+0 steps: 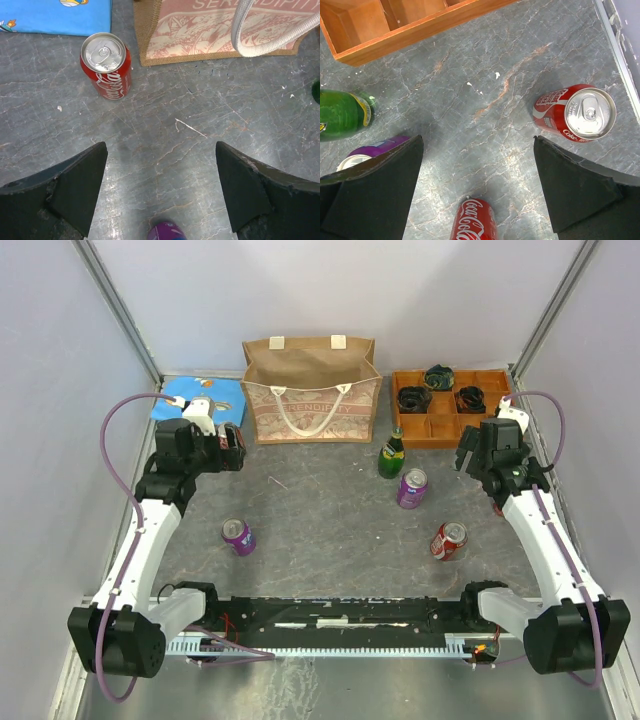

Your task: Place the beverage into the canvas bag

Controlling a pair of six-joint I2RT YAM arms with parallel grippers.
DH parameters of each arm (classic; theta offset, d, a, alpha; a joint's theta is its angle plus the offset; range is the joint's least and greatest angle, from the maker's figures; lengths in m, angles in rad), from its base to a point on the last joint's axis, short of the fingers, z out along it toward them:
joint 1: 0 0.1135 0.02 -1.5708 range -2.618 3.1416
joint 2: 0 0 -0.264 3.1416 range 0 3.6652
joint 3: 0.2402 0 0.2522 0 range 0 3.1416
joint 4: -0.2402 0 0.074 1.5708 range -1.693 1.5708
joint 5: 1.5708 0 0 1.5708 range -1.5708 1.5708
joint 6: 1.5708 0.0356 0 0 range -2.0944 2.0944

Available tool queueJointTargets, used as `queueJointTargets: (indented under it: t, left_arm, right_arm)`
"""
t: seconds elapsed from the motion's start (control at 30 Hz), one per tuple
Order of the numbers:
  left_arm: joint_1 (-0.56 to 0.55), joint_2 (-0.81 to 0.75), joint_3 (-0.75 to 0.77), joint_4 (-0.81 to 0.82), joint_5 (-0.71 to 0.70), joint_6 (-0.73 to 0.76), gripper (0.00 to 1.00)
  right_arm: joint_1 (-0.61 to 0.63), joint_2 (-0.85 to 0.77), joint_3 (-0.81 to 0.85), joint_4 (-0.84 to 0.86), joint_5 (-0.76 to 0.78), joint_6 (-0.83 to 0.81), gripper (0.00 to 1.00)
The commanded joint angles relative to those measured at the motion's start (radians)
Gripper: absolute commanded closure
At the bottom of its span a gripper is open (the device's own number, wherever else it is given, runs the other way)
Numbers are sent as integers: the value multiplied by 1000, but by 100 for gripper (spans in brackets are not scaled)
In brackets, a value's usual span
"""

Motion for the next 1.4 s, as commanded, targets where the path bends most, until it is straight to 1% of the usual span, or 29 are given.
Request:
queueJointTargets:
  t: [0.0, 0.33, 0.4, 0.47, 0.53, 0.57, 0.6, 0.67, 0.73, 0.83, 0.9, 0.97, 1.03, 1.17, 1.27, 1.37]
  left_arm:
    - [4, -17, -12, 54, 14, -32, 5]
    - [4, -30, -33, 60, 10, -31, 6]
    - [3, -28, -17, 73, 15, -1, 6]
    - [2, 3, 36, 110, 61, 45, 8]
    - [0, 90, 142, 141, 138, 77, 9]
    - [-5, 152, 223, 140, 171, 88, 10]
    - [-10, 256, 312, 129, 195, 103, 10]
    - [-26, 416, 514, 87, 228, 135, 11]
    - [-41, 572, 730, 27, 257, 175, 12]
    - [-56, 758, 1031, -76, 322, 253, 12]
    - [-72, 853, 1187, -169, 379, 330, 13]
    - [-98, 915, 1286, -290, 438, 432, 13]
    - [-118, 924, 1295, -354, 478, 553, 13]
    - [-131, 881, 1175, -367, 556, 672, 13]
    - [-147, 865, 1124, -369, 565, 732, 13]
    - [-176, 875, 1097, -369, 530, 788, 13]
  right_arm:
    - [-2, 5, 40, 2, 21, 13, 1]
    - [-2, 34, 52, 13, 12, 3, 1]
    - [-2, 31, 47, 13, 12, -19, 1]
    - [-2, 28, 48, 4, 6, -57, 1]
    - [-3, 31, 48, 5, -17, -94, 1]
    - [-2, 33, 51, 6, -34, -105, 1]
    - [-2, 35, 57, 7, -49, -110, 1]
    - [-2, 39, 65, 7, -86, -112, 1]
    - [-2, 37, 69, 8, -130, -112, 1]
    - [-2, 23, 64, 5, -168, -102, 1]
    - [-2, 7, 53, 1, -174, -92, 1]
    - [-2, -14, 39, 0, -180, -84, 1]
    - [-2, -33, 27, -2, -187, -78, 1]
    - [-3, -52, 17, -11, -195, -75, 1]
    - [-2, -57, 15, -14, -194, -81, 1]
    - [-2, -51, 23, -17, -195, -88, 1]
